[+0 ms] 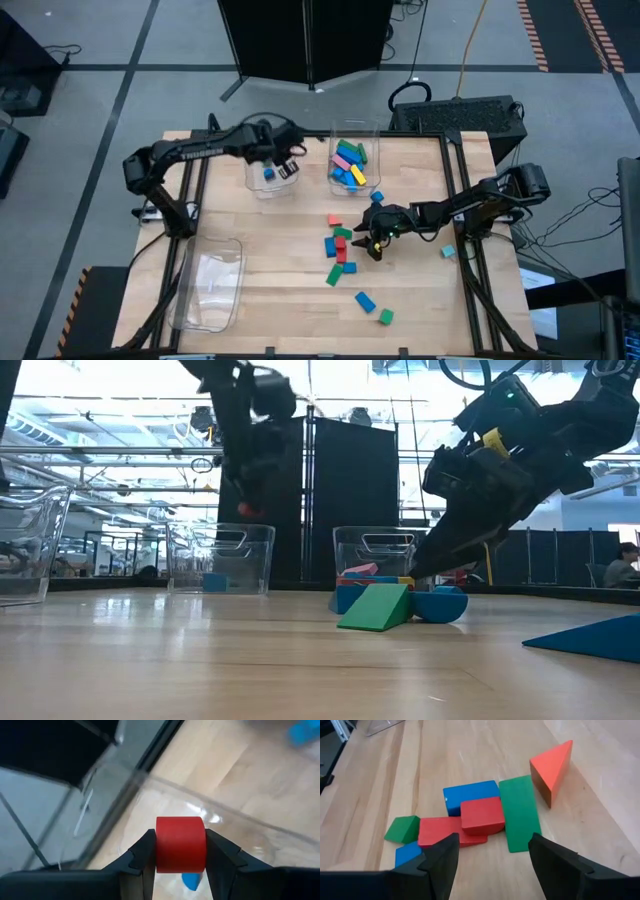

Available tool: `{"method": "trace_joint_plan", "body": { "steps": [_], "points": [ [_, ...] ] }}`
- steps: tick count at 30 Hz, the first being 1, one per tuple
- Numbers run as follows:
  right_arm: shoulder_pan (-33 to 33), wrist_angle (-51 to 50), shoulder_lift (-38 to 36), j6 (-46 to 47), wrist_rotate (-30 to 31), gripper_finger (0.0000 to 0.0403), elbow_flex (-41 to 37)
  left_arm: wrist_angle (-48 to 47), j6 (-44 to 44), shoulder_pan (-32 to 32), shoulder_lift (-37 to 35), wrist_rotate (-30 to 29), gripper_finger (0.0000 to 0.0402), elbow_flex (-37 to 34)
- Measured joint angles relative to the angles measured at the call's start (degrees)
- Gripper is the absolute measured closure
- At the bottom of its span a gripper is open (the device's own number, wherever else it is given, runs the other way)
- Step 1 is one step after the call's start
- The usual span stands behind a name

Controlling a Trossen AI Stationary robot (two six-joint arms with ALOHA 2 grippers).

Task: Sort blocks by size
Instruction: Put the red half cylinder block into the top left transparent bin, then put the blue half cylinder block into the top left transparent bin

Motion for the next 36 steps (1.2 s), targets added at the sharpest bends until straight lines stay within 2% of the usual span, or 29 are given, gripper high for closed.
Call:
{"method": "trace_joint_plan", "body": {
  "steps": [7,10,19,30,36],
  "points": [
    [0.0,-0.37,0.0,-0.66,-0.14,0.017,0.0,0.57,-0.13,9.65,0.39,11.13,0.0279,-4.22],
    [0.0,-0.46,0.0,-0.66,-0.14,0.017,0.0,1.84,-0.13,12.17,1.76,12.91,0.0279,-6.48],
    [0.0,-1.15,0.0,-0.66,-0.12,0.017,0.0,3.21,0.77,14.15,6.06,14.25,0.0268,-8.28],
    [0.0,-2.89,0.0,-0.88,-0.12,0.017,0.0,3.68,0.52,13.84,6.08,14.9,0.0176,-8.28],
    [0.0,-3.04,0.0,-1.11,-0.12,0.017,0.0,2.27,-0.44,14.25,3.72,7.83,0.017,-8.24]
  ]
}}
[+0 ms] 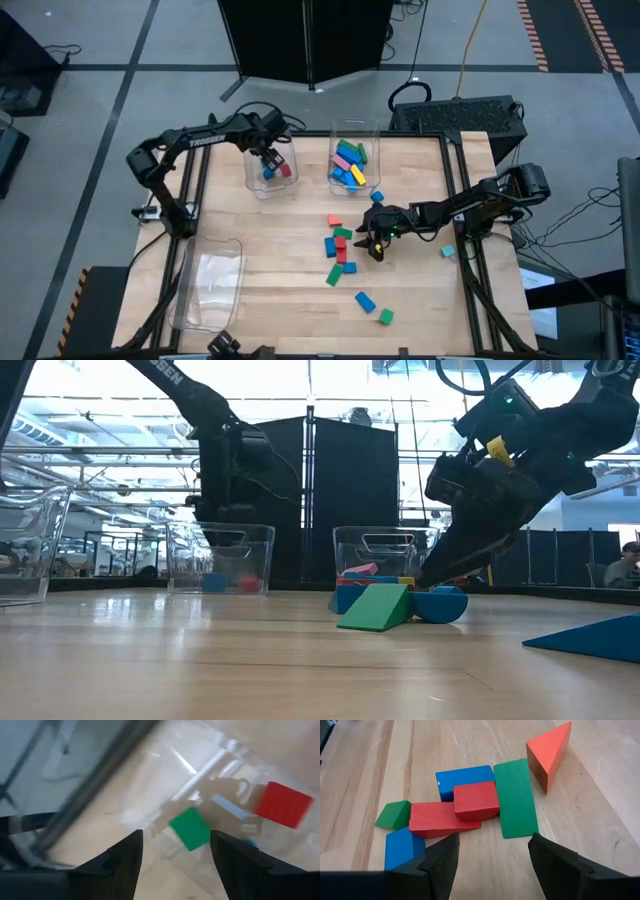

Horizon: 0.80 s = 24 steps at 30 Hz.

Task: Sort blocks by size
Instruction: Put the blue half cylinder block into the top left transparent bin

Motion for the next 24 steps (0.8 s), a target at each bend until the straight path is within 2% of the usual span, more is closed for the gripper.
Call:
{"method": "trace_joint_plan", "body": {
  "steps": [3,7,17,24],
  "points": [
    [0.0,0.0,0.0,0.04,0.0,0.017,0.0,1.72,0.48,1.33,-0.55,-0.52,0.0169,0.34],
    [0.0,0.0,0.0,0.07,0.0,0.017,0.0,4.17,1.45,4.04,-0.36,2.78,0.0169,0.42],
    [0.0,0.02,0.0,0.2,0.02,0.017,0.0,13.12,4.95,9.66,-0.01,3.1,0.0169,0.39],
    [0.0,0.02,0.0,-0.18,0.02,0.017,0.0,16.35,8.08,11.07,1.85,4.37,0.0169,0.42]
  ]
}}
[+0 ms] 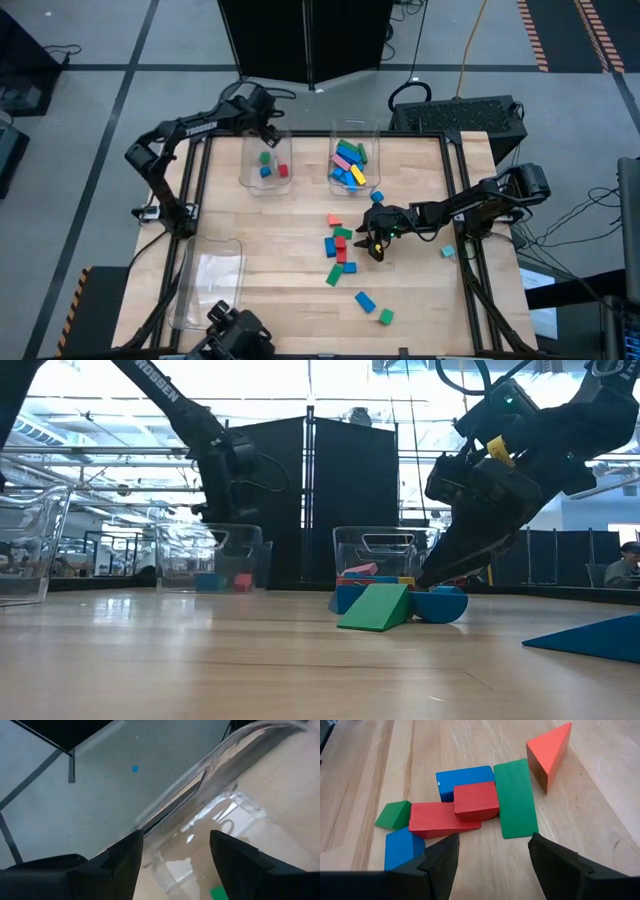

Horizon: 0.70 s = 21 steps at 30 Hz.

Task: Sort blocks by size
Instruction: Put the blue half cylinder block into the top left transparent bin

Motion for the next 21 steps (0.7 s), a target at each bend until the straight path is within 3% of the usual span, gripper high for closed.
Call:
{"method": "trace_joint_plan", "body": {
  "steps": [10,21],
  "points": [
    [-0.09,0.02,0.0,-0.34,0.0,0.017,0.0,-0.4,-0.3,-1.29,1.86,-0.51,0.0169,2.55],
    [-1.72,-0.32,0.0,-0.87,0.47,0.017,0.0,-16.31,-1.64,-5.79,0.86,-5.02,0.0169,13.02]
  ]
}}
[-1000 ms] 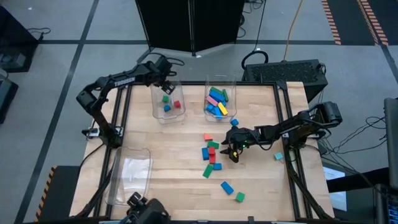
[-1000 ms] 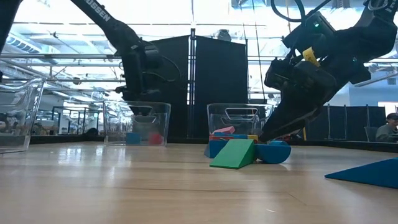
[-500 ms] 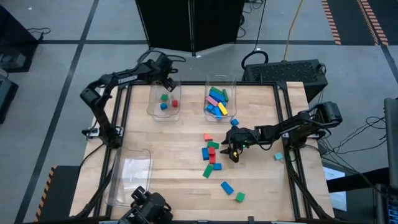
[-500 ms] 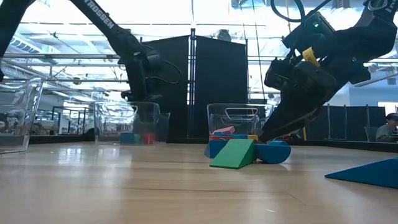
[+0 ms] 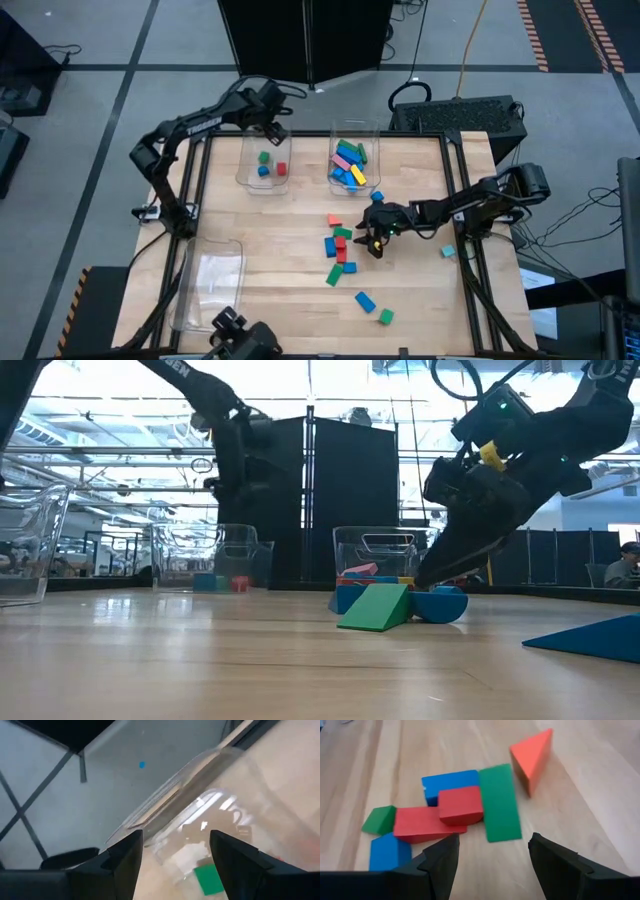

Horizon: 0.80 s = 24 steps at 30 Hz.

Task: Sort blocks by size
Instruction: Put the blue half cylinder block into the top left transparent bin

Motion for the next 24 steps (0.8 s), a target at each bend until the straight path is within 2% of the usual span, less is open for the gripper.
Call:
{"method": "trace_joint_plan", "body": {
  "steps": [6,12,17,20,24],
  "points": [
    [-1.08,-7.07,-2.55,1.34,1.22,0.017,0.02,4.67,1.77,-3.92,-4.32,5.56,0.0196,0.38],
    [-0.97,-19.75,-10.86,1.32,9.9,0.017,0.0,5.11,1.8,-10.38,-9.08,5.78,0.022,0.4],
    [-1.61,-29.11,-16.31,3.41,21.66,0.017,0.02,5.67,1.49,-17.22,-11.35,5.87,0.0222,0.01],
    [-1.94,-30.65,-16.83,6.18,27.18,0.017,-0.56,7.23,1.58,-21.84,-11.36,6.11,0.0222,-0.04],
    [-3.2,-29.26,-15.28,6.85,30.08,0.017,-0.72,11.52,2.96,-27.36,-10.95,9.0,0.0222,-0.04]
  ]
}}
